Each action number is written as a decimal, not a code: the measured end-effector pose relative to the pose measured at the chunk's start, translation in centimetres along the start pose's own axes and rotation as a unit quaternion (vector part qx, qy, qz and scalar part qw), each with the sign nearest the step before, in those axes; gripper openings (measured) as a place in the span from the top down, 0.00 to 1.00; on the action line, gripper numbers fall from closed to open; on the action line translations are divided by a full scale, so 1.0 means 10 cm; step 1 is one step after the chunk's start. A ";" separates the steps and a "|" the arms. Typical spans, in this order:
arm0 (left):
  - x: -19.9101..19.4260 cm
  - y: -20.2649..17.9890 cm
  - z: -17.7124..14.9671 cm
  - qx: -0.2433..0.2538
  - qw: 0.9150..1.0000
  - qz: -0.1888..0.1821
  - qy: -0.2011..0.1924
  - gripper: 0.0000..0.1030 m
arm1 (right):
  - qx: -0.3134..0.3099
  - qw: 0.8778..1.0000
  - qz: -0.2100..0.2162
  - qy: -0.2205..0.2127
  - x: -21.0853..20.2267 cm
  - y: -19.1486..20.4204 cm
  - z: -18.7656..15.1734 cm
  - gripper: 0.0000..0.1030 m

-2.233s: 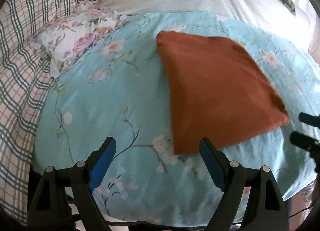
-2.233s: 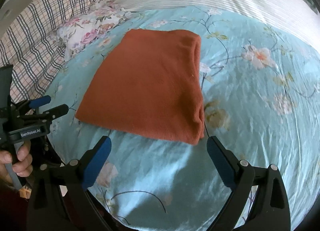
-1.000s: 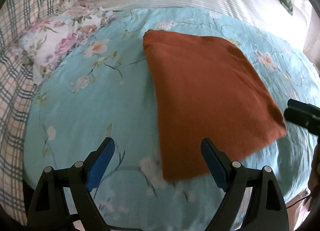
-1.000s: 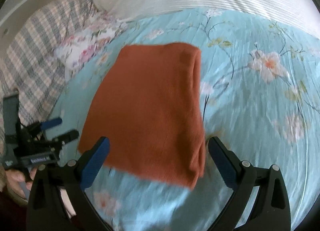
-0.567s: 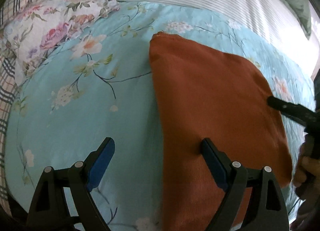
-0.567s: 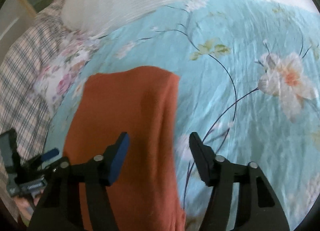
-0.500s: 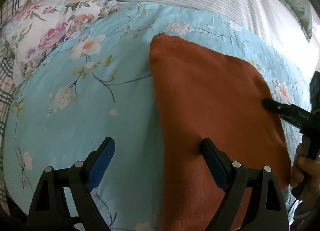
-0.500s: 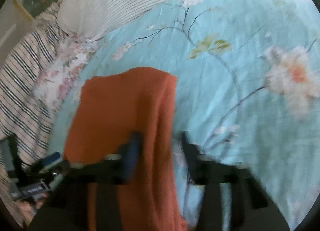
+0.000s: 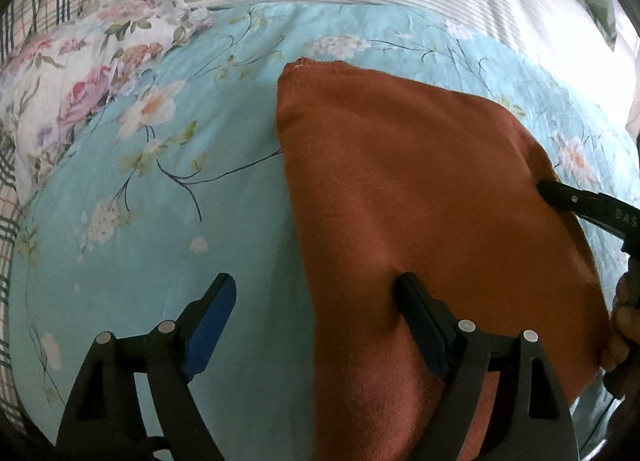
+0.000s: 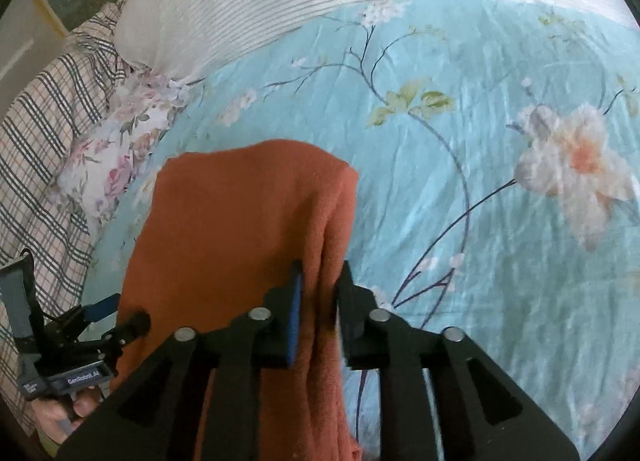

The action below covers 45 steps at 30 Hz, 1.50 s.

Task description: Fold small clothes

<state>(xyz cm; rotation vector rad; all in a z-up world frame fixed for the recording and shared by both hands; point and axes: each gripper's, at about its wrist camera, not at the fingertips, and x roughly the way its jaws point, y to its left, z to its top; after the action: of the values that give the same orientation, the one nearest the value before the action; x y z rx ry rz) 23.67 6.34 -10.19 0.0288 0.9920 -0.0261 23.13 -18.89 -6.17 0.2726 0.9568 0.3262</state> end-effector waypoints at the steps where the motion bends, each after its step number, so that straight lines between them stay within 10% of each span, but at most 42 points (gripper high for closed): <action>1: -0.04 0.02 0.00 -0.003 1.000 0.000 -0.001 0.19 | -0.002 1.000 -0.001 -0.001 -0.06 0.02 -0.01 0.71; 7: -0.31 0.04 -0.15 -0.008 1.000 0.006 -0.011 0.20 | -0.020 1.000 0.004 -0.010 -0.44 0.19 -0.22 0.41; 19: -0.76 -0.02 -0.86 0.019 0.999 0.026 -0.006 0.16 | -0.095 0.995 -0.002 0.020 -0.94 0.64 -0.98 0.13; 30: -1.04 -0.12 -1.34 0.049 0.998 0.034 0.002 0.16 | -0.134 0.989 -0.018 0.066 -1.09 0.77 -1.56 0.08; 45: -1.41 -0.16 -1.27 0.052 0.998 0.030 -0.026 0.16 | -0.156 0.986 -0.030 0.044 -1.33 0.93 -1.52 0.02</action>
<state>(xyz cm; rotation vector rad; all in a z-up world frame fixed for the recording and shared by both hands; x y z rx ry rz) 5.34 5.33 -5.35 0.1527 0.9365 -0.0226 1.98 -14.24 -1.13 -0.0570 0.9826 0.4288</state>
